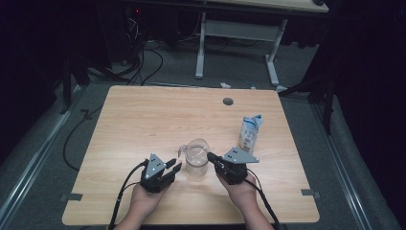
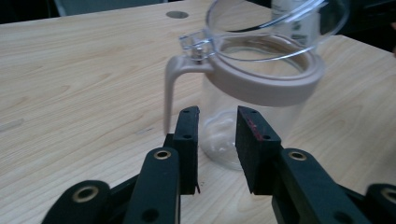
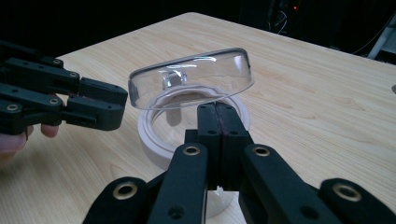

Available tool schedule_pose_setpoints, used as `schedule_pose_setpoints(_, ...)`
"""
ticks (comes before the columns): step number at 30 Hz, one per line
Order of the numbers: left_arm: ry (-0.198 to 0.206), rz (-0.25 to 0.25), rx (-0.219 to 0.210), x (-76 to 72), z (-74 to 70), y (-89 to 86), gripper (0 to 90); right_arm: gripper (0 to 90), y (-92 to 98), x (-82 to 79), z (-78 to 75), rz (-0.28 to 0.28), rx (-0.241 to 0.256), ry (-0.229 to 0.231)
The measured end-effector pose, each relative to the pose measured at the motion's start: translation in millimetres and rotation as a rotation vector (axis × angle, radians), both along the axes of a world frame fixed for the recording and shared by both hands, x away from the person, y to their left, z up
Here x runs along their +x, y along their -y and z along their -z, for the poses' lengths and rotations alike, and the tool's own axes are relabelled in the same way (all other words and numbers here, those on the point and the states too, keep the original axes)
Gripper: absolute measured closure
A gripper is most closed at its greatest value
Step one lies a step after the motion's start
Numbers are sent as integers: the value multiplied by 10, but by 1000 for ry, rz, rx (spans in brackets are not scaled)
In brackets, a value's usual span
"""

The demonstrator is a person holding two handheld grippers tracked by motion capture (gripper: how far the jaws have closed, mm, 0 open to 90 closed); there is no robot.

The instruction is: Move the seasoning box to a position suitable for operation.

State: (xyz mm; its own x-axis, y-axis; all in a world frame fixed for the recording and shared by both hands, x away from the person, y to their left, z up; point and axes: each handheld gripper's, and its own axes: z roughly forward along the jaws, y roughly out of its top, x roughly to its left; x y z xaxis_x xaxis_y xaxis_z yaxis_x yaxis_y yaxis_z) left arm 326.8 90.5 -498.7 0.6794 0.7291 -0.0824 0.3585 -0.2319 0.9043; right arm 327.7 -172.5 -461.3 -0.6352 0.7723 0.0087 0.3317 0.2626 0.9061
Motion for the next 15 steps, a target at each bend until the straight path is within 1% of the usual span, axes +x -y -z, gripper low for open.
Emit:
schedule_pose_setpoints(1, 0, 5, -8, -9, -3, 6, 725, 897, 0, 0, 0, 0, 0, 0)
schedule_pose_setpoints(2, 1, 19, -22, -35, -20, 22, 747, 898, -8, -1, 3, -2, 7, -1)
schedule_pose_setpoints(3, 1, 19, -22, -35, -20, 22, 761, 898, -11, -1, 4, -4, 7, 0)
schedule_pose_setpoints(4, -1, 17, -37, -58, -42, 46, 788, 899, -15, -2, 3, -5, 8, 1)
schedule_pose_setpoints(6, -12, 30, -64, -67, -63, 65, 829, 900, -23, -7, -2, -4, 6, 3)
schedule_pose_setpoints(9, -8, 40, -73, -80, -78, 87, 855, 900, -30, -12, -2, 2, 10, 3)
schedule_pose_setpoints(11, 4, 42, -76, -92, -90, 110, 862, 900, -36, -14, 5, 10, 6, 1)
schedule_pose_setpoints(12, 3, 47, -88, -93, -103, 134, 874, 900, -41, -16, 9, 12, 8, -2)
schedule_pose_setpoints(15, 8, 58, -84, -102, -113, 182, 887, 899, -39, -22, 2, 12, 16, 2)
